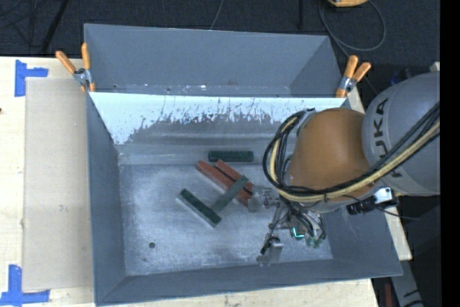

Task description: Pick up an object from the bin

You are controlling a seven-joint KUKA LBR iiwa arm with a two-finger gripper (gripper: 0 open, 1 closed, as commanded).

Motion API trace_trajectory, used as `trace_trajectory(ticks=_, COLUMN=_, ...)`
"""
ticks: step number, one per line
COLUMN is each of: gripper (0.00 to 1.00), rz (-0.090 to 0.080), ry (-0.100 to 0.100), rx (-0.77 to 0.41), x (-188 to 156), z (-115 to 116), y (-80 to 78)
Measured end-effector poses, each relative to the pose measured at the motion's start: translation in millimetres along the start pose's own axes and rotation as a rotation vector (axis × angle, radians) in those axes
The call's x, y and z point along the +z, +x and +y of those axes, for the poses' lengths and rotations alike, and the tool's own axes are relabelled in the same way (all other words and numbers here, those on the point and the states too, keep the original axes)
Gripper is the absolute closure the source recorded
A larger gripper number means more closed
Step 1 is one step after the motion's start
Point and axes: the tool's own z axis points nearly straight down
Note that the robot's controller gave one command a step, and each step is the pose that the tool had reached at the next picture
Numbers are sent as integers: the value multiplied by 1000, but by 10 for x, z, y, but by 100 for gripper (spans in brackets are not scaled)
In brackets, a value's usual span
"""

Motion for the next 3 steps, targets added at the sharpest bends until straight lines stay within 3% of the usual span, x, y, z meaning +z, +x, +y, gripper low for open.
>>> trace_trajectory(ticks=1, gripper=0, rz=-12, ry=-3, rx=-45, x=745, z=784, y=-457)
trace_trajectory(ticks=2, gripper=100, rz=-13, ry=-2, rx=-38, x=691, z=752, y=-462)
trace_trajectory(ticks=3, gripper=100, rz=-18, ry=0, rx=-80, x=-755, z=755, y=-375)
